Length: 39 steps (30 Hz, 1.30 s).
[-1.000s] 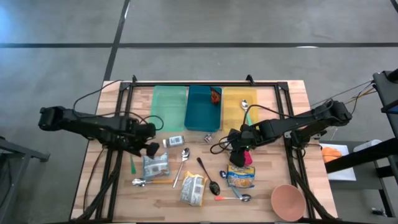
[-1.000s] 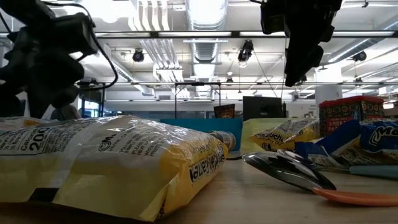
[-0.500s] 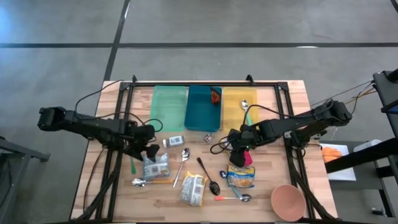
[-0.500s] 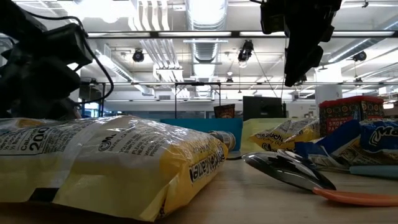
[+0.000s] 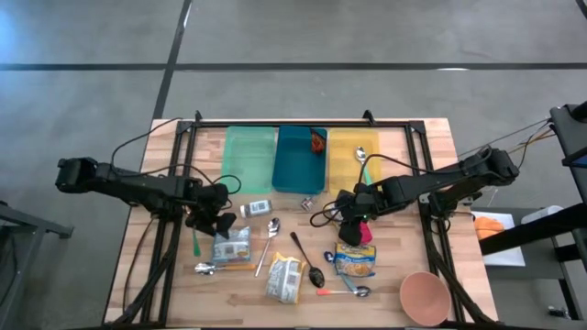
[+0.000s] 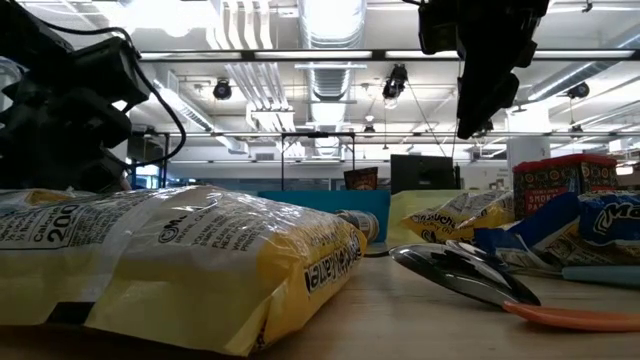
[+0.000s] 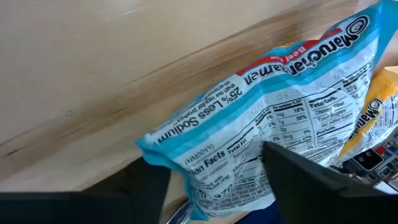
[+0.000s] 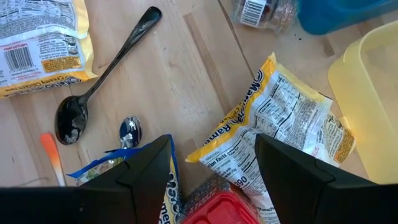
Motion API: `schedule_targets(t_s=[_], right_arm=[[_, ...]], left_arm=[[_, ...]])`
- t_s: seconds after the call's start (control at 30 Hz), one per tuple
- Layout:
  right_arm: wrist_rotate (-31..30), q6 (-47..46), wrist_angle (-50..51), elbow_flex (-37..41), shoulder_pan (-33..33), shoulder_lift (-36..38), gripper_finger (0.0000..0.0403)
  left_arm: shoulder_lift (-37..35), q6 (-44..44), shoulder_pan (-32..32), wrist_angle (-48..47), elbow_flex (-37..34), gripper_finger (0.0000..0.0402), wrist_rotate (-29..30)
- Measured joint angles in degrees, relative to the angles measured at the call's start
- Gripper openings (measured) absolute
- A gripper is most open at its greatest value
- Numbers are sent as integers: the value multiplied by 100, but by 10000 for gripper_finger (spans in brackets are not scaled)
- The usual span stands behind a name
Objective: Pick & Place Food Item
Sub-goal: Put the light blue noodle pack into the green bin
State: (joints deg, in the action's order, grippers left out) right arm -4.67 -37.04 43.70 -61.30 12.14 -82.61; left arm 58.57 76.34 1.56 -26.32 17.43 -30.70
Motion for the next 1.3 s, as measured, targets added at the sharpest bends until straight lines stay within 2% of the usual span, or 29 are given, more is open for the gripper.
schedule_targets(t_s=[0.27,0.73,0.9,1.3], right_arm=[[4,17,-32,2,-1,0,231],[7,22,-88,16,0,0,231],[7,17,-100,85,-1,1,231],[11,35,-281,229,-2,2,231]], left_arm=[[0,0,0,69,30,123,-6],[-1,16,1,256,61,11,-388],[-159,61,0,362,101,5,-361],[-688,45,0,364,813,2,-120]])
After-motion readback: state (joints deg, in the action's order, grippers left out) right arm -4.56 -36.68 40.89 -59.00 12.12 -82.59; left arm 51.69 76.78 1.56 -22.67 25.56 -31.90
